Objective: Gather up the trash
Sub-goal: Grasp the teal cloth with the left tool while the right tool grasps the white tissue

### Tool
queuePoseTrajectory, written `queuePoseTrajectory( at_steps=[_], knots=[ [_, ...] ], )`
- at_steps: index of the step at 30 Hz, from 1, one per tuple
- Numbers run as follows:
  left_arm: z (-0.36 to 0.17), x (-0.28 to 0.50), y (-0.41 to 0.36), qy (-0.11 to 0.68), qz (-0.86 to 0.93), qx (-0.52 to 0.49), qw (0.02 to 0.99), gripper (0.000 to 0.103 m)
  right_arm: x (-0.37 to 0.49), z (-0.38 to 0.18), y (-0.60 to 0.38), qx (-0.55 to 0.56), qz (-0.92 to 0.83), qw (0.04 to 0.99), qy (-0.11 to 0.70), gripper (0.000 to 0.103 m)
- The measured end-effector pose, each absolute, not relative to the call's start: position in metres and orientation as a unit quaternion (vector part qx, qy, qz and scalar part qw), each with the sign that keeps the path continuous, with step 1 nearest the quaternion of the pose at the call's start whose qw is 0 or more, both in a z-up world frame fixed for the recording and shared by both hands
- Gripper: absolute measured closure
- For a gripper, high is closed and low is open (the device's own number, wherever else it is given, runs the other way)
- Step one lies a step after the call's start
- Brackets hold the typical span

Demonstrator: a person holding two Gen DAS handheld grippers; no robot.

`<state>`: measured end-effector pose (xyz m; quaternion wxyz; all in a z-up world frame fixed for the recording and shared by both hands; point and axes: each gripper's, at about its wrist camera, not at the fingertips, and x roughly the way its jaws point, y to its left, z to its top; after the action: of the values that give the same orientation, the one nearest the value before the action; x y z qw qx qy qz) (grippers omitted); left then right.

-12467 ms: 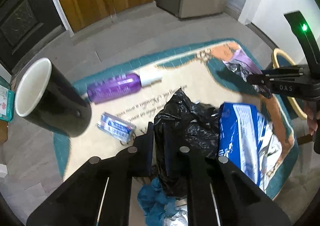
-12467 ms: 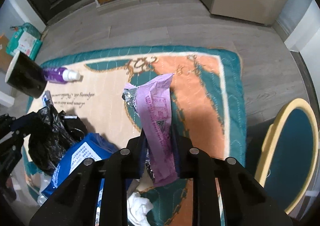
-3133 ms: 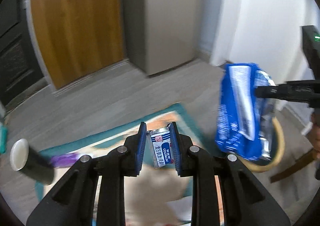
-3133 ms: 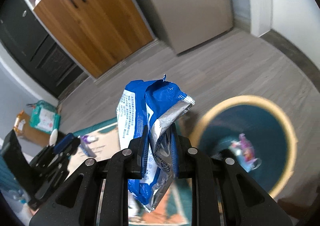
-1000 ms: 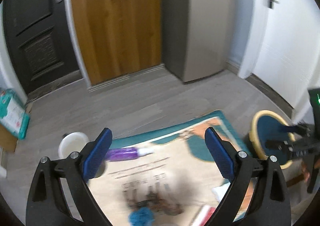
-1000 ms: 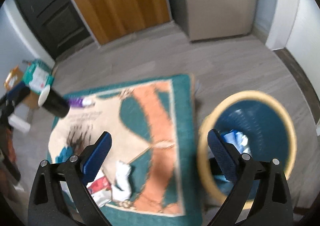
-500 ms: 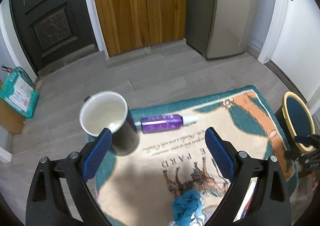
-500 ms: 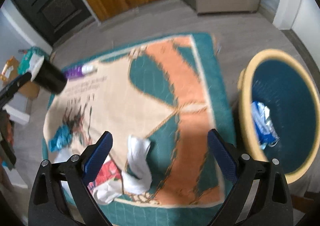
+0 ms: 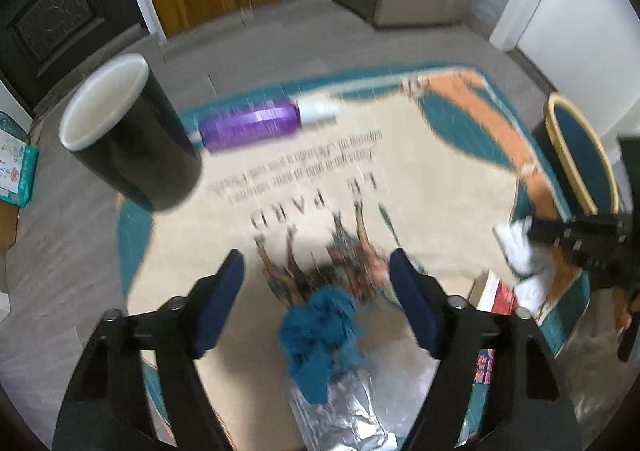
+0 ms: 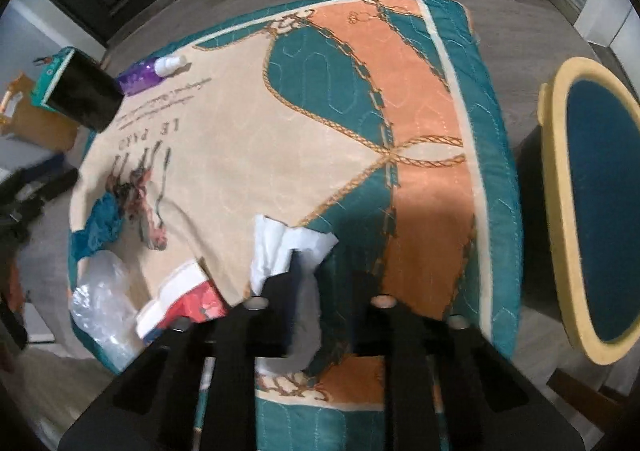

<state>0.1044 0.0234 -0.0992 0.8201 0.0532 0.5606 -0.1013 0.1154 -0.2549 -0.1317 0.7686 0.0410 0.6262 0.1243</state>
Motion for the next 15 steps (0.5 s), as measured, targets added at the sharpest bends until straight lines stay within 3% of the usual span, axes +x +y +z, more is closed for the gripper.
queuePoseTrajectory(
  at_steps=[8,9,10,11,12,13,15],
  knots=[
    [-0.128,0.092,0.009,0.609,-0.107,0.086,0.781,0.044,0.119,-0.103,-0.255,0.059,0.141,0.795,0.586,0.101],
    [-0.129,0.091,0.008,0.612,-0.108,0.088,0.778,0.052,0.118,-0.104,-0.254,0.054,0.137,0.794,0.590,0.101],
    [-0.133,0.089,0.007,0.617,-0.109,0.094,0.773,0.058,0.117,-0.106,-0.253,0.048,0.134,0.791,0.596,0.098],
    [-0.135,0.089,0.006,0.621,-0.108,0.098,0.770,0.071,0.117,-0.111,-0.251,0.042,0.131,0.785,0.604,0.092],
    [-0.137,0.088,0.006,0.623,-0.105,0.105,0.768,0.079,0.115,-0.114,-0.250,0.037,0.128,0.782,0.609,0.073],
    [-0.137,0.088,0.006,0.620,-0.103,0.111,0.770,0.079,0.114,-0.118,-0.249,0.030,0.123,0.778,0.615,0.061],
    [-0.134,0.091,0.008,0.615,-0.099,0.106,0.775,0.080,0.109,-0.125,-0.246,0.022,0.126,0.770,0.625,0.061]
  ],
)
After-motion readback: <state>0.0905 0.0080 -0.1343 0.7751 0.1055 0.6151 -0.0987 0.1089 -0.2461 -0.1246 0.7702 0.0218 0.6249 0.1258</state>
